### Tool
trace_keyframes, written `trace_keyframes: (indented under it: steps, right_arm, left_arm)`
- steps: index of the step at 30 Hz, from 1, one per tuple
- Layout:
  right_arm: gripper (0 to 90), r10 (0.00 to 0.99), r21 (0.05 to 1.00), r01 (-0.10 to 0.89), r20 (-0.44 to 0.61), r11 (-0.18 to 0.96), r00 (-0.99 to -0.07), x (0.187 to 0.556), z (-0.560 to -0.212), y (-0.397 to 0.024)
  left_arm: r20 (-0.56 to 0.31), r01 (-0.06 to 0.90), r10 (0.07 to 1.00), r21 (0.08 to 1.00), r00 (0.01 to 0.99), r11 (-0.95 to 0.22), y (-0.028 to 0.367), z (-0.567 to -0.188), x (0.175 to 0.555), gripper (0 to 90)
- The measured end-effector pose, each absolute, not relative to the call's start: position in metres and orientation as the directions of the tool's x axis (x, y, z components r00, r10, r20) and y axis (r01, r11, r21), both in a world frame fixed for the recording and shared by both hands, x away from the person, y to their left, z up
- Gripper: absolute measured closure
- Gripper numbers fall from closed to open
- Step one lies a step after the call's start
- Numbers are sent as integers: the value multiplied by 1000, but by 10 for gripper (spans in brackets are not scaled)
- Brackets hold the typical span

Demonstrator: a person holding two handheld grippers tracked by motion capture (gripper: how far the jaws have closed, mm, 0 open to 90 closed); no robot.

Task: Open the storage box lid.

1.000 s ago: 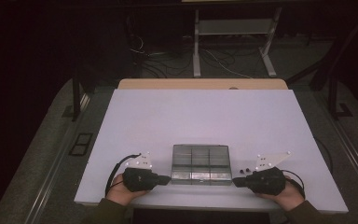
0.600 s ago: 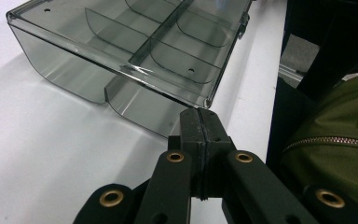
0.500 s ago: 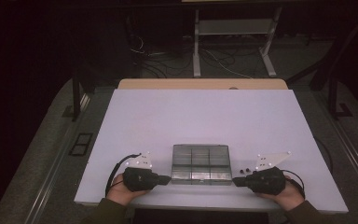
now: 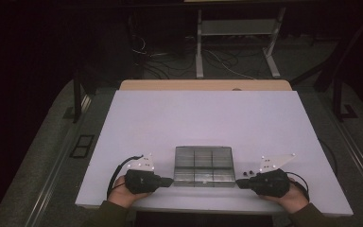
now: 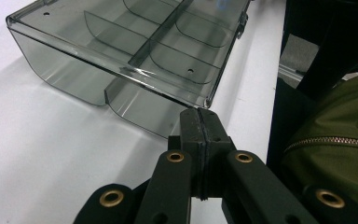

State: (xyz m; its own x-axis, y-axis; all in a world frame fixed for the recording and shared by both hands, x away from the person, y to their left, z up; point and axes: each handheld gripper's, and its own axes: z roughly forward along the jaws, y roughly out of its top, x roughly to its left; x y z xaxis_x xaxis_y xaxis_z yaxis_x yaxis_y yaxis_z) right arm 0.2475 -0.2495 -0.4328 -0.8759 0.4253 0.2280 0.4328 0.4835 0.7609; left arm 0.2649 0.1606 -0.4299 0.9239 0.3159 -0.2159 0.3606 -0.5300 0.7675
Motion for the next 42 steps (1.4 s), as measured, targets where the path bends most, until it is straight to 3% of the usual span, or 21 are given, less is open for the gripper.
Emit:
trace_keyframes:
  steps: [11, 13, 17, 22, 28, 42]
  right_arm:
    - [891, 446, 760, 438, 219, 480, -868, 250, -434, -249]
    - [892, 438, 771, 442, 237, 459, -867, 251, -433, -249]
    - [892, 454, 781, 441, 230, 442, -861, 253, -428, -245]
    - [891, 452, 789, 434, 226, 435, -863, 253, -428, -245]
    - [892, 455, 808, 426, 226, 407, -862, 252, -423, -244]
    - [891, 459, 833, 407, 216, 374, -862, 252, -417, -246]
  left_arm:
    - [-212, 361, 322, 769, 923, -528, 160, -431, 267, 892]
    - [-256, 372, 291, 796, 922, -477, 160, -429, 268, 893]
    - [-252, 349, 253, 799, 934, -490, 150, -428, 266, 893]
    - [-244, 348, 268, 806, 932, -479, 149, -426, 264, 892]
    - [-249, 389, 350, 818, 903, -423, 159, -422, 269, 891]
    - [-239, 356, 309, 839, 921, -412, 152, -418, 272, 891]
